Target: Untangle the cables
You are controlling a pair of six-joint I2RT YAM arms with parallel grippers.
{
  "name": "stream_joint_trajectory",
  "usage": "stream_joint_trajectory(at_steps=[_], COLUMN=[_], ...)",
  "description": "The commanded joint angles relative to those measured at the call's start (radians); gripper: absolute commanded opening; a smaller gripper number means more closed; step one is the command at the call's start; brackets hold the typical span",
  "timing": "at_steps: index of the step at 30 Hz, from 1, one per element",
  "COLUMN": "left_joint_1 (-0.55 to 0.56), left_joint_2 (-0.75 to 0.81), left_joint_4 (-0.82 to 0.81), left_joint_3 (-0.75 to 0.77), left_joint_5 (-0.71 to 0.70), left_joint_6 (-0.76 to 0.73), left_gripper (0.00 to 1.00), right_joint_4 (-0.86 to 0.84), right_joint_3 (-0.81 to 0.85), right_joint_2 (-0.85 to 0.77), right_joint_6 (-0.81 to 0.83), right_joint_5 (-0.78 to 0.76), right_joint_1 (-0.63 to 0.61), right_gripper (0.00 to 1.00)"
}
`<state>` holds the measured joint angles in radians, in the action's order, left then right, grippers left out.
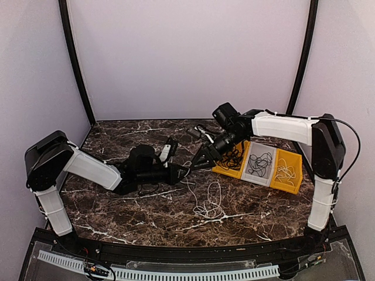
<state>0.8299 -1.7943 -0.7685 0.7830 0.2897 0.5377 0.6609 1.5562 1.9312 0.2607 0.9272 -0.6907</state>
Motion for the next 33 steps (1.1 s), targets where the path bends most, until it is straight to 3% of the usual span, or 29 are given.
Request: stream_joint_trajectory(at_steps=[1, 3, 6, 10, 16, 23, 25, 28, 33], left_joint_1=[0.011, 0.014, 0.016, 0.016, 0.016, 0.017, 0.017, 0.017, 0.017], left_joint_2=[0.004, 0.007, 0.013, 0.039, 0.111, 0.225, 0.252, 0.259, 0.255], left_joint_4=[0.012, 0.026, 0.035, 0.055, 0.131, 0.205, 0.215, 0.218, 0.207], left_joint_3=[0.022, 0.025, 0.020, -0.005, -0.080, -0.205, -0.225, -0.241, -0.246], left_joint_5=[-0.014, -0.018, -0.025, -0.046, -0.093, -0.200, -0.218, -0.227, -0.217], left_joint_6=[0.004, -0.003, -0.009, -0.015, -0.044, -0.075, -0.081, -0.088, -0.088], left_gripper=[0.00, 0.00, 0.00, 0.08, 0.32, 0.41, 0.42, 0.42, 0.42], right_joint_4=[0.004, -0.002, -0.023, -0.033, 0.052, -0.009, -0.011, -0.015, -0.003], right_joint_3=[0.039, 0.051, 0.052, 0.003, -0.139, -0.360, -0.386, -0.407, -0.412], right_joint_2=[0.049, 0.057, 0.065, 0.043, -0.035, -0.172, -0.204, -0.235, -0.238], right_joint_6=[-0.033, -0.046, -0.071, -0.061, 0.150, 0.301, 0.340, 0.385, 0.420], right_joint_5=[0.055, 0.045, -0.012, -0.047, -0.181, -0.383, -0.409, -0.432, -0.432], right_joint_1=[-0.016, -0.023, -0.025, -0.017, -0.019, -0.022, -0.025, -0.036, -0.059], right_gripper=[0.69, 0.67, 0.46, 0.00, 0.00, 0.00, 0.10, 0.32, 0.47])
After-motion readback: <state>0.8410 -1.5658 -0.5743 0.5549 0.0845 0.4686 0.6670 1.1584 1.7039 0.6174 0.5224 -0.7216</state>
